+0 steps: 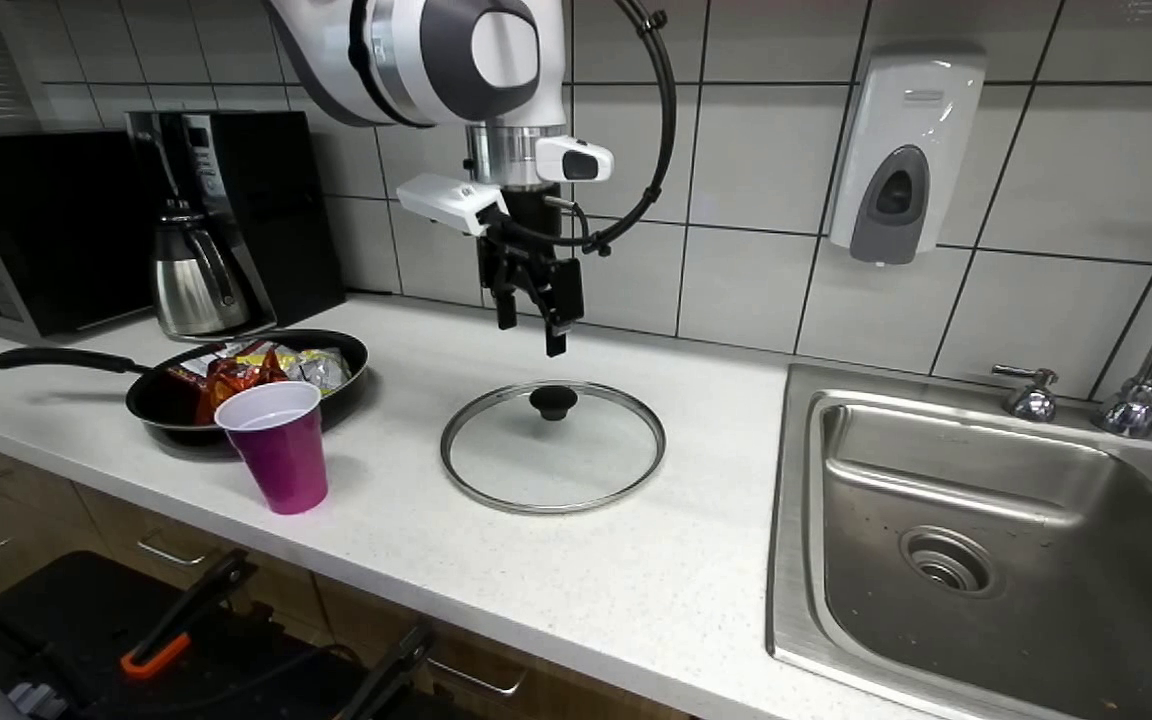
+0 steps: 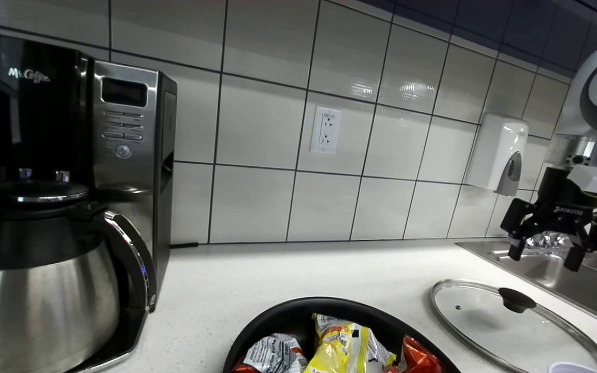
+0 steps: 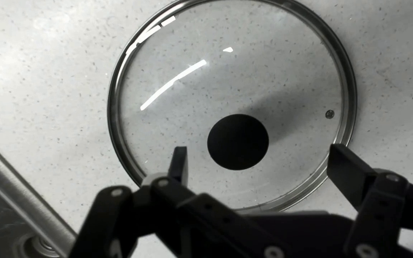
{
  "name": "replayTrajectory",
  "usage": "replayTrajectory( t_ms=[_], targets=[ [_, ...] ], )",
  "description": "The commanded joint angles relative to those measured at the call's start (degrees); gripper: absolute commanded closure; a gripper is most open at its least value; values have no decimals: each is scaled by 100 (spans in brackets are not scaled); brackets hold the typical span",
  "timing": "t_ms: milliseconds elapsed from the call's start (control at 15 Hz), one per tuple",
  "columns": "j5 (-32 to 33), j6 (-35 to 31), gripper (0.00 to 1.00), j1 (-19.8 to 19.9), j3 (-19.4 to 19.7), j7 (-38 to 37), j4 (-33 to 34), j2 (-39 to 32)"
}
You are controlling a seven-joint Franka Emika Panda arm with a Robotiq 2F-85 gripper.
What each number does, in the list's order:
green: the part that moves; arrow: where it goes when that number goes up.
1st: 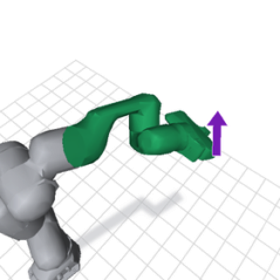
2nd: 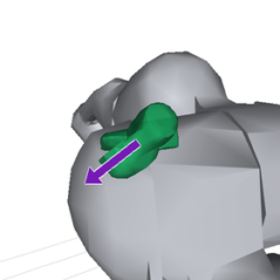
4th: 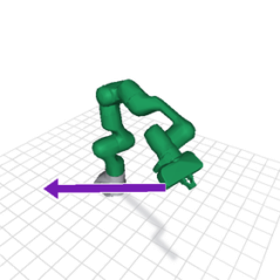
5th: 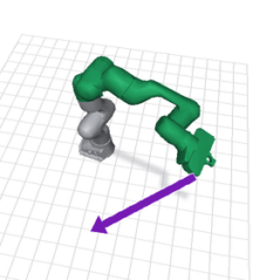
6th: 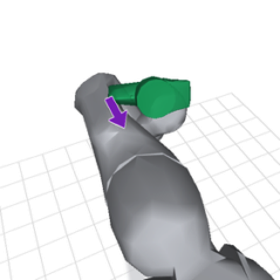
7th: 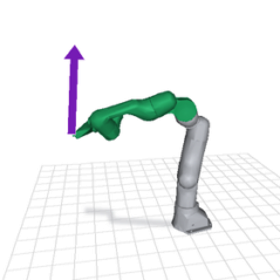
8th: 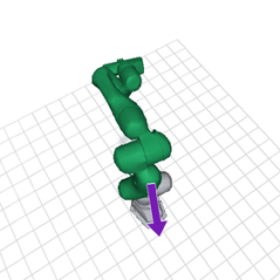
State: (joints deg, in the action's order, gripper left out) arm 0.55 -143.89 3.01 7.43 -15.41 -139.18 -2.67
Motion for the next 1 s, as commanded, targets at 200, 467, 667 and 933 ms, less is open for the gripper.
replayTrajectory(
  t_ms=[200,467,667,933],
  targets=[
    [187,-771,0,141,48,-57,-27,-350],
    [114,-1013,0,91,60,-18,16,-664],
    [15,-1143,0,82,47,55,45,-860],
    [-92,-1248,0,62,1,124,135,-1116]
  ],
)
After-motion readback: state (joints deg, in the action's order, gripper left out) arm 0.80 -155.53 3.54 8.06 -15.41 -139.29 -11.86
